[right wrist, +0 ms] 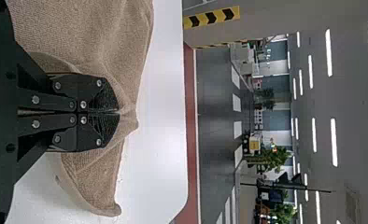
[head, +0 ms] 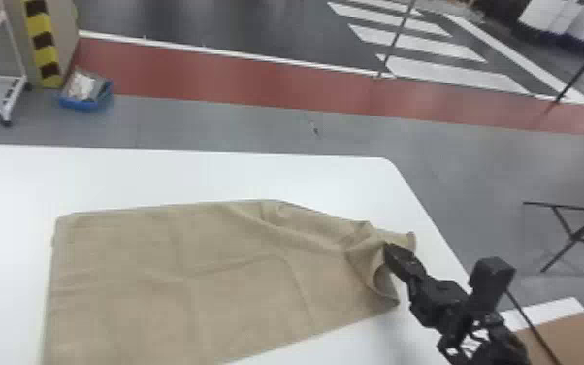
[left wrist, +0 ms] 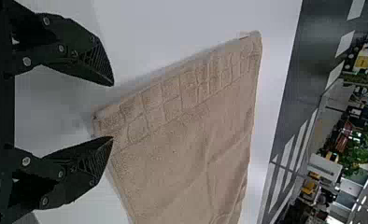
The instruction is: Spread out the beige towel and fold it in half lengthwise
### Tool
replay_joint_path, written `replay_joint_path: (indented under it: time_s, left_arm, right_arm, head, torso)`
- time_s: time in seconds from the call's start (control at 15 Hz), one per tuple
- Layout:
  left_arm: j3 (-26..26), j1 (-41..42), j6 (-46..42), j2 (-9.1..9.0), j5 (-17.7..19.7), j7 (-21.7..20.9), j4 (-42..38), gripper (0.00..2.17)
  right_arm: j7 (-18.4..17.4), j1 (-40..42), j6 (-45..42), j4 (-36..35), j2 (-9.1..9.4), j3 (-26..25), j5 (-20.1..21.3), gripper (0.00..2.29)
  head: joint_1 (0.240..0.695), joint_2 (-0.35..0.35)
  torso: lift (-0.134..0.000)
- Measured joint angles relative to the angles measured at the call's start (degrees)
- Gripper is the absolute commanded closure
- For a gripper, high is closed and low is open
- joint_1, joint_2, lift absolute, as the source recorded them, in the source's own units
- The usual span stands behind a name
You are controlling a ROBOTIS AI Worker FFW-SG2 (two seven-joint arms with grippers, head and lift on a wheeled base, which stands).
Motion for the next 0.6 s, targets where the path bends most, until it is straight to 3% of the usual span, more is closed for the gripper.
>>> replay_joint_path:
  time_s: [0.13, 0.2, 0.6]
  left_arm:
    - [-0.03, 0.04, 0.0, 0.0, -0.01, -0.01, -0.08, 1.75]
    - [-0.02, 0.05, 0.0, 0.0, -0.01, -0.07, -0.25, 1.83]
    - [1.1, -0.56, -1.79, 0.06, 0.57, 0.25, -1.46, 1.82]
  right_arm:
    - [0.0, 0.01, -0.04, 0.02, 0.0, -0.04, -0.06, 1.36]
    - [0.0, 0.06, -0.17, 0.03, -0.01, -0.06, -0.11, 1.36]
    - [0.79, -0.32, -1.06, -1.19, -0.18, -0.1, -0.2, 1.36]
  head:
    - [0.695, -0.35]
    - [0.695, -0.35]
    - [0.695, -0.35]
  torso:
    - [-0.124]
    - [-0.124]
    - [-0.124]
